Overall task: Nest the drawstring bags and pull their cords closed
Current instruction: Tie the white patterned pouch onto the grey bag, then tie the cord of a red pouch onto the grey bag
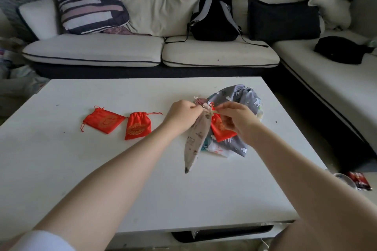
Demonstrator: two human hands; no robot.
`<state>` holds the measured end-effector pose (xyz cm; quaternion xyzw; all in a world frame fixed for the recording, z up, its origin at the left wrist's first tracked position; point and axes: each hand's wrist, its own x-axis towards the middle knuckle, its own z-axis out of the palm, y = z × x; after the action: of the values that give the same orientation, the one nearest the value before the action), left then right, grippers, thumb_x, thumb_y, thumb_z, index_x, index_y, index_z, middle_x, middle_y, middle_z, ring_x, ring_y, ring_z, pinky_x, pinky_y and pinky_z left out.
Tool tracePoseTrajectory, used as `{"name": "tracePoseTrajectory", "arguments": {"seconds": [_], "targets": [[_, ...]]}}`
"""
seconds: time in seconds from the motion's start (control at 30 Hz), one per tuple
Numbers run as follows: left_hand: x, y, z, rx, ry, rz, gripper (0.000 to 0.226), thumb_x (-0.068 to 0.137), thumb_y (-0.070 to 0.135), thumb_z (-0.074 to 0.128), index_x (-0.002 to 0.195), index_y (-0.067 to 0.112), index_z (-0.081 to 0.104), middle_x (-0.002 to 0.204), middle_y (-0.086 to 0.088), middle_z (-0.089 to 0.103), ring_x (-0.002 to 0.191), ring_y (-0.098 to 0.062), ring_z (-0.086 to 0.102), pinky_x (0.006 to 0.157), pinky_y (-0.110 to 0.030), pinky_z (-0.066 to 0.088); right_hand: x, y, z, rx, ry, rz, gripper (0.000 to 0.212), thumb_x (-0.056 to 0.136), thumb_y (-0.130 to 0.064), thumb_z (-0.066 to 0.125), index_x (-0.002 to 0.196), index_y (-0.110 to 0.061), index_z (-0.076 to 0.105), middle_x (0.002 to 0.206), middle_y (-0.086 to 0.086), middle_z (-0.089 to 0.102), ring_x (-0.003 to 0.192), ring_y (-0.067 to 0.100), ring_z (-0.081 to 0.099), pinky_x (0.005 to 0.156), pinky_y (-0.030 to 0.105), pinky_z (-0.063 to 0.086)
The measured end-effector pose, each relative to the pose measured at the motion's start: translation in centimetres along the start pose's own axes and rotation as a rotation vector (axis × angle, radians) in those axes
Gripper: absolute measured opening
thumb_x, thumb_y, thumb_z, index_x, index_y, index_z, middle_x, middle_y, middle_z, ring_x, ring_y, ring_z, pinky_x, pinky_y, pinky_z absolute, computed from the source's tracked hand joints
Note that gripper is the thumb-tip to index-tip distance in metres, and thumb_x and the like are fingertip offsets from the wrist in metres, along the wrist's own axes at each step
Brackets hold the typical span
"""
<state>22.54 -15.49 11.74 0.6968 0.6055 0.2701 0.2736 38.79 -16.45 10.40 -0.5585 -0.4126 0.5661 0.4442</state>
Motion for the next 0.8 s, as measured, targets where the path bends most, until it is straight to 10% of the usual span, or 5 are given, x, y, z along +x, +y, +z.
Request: {"name": "tracePoseTrajectory", "arguments": {"seconds": [0.2, 0.37, 0.47, 0.6, 0.8], "targets": [[0.9, 1.3, 2.5, -0.024, -0.121, 0.194, 0.024, 0.094, 0.013, 0.042, 0.104, 0.006, 0.062, 0.104, -0.008, 0.062, 0.090, -0.021, 0.055, 0.078, -0.027, 0.039, 1.9, 1.1, -1.9, 0.328, 0.179, 0.099, 0.033, 0.094, -0.005, 0.050, 0.125, -0.016, 0.049, 0.102, 0.010, 0.058, 0.080, 0.017, 0.064, 0.070, 0.026, 0.053], [1.5, -0.4, 2.8, 0.001, -0.224, 0.068, 0.048, 0.095, 0.014, 0.042, 0.142, 0.017, 0.033, 0.141, -0.008, 0.044, 0.114, -0.020, 0.051, 0.084, -0.021, 0.036, 2.1, 3.1, -1.6, -0.645, 0.389, -0.221, 0.033, 0.092, -0.018, 0.051, 0.125, -0.017, 0.055, 0.125, 0.004, 0.055, 0.107, 0.020, 0.055, 0.079, 0.022, 0.041], [2.0, -2.9, 2.8, 0.087, -0.267, -0.010, 0.048, 0.093, 0.015, 0.044, 0.141, 0.016, 0.036, 0.145, -0.007, 0.041, 0.128, -0.021, 0.043, 0.095, -0.023, 0.034, 2.3, 5.1, -0.6, -0.936, 0.092, -0.367, 0.022, 0.090, -0.011, 0.050, 0.106, -0.013, 0.065, 0.115, 0.006, 0.061, 0.106, 0.024, 0.058, 0.089, 0.031, 0.044], [3.0, -6.6, 2.7, 0.188, -0.262, -0.124, 0.042, 0.092, 0.018, 0.046, 0.134, 0.015, 0.047, 0.143, -0.006, 0.042, 0.128, -0.022, 0.043, 0.099, -0.027, 0.036, 4.3, 7.9, -0.3, -1.486, -0.369, -0.171, 0.045, 0.094, -0.020, 0.044, 0.139, -0.017, 0.040, 0.153, 0.001, 0.028, 0.142, 0.022, 0.021, 0.115, 0.041, 0.014], [4.6, -11.3, 1.9, 0.255, -0.239, -0.193, 0.039, 0.092, 0.015, 0.047, 0.130, 0.008, 0.050, 0.142, -0.011, 0.042, 0.127, -0.024, 0.044, 0.102, -0.027, 0.034, 8.1, 10.2, -1.6, -1.819, -0.485, -0.157, 0.076, 0.089, -0.038, 0.053, 0.150, -0.020, 0.010, 0.158, 0.001, 0.007, 0.146, 0.023, 0.007, 0.117, 0.049, 0.012]]}}
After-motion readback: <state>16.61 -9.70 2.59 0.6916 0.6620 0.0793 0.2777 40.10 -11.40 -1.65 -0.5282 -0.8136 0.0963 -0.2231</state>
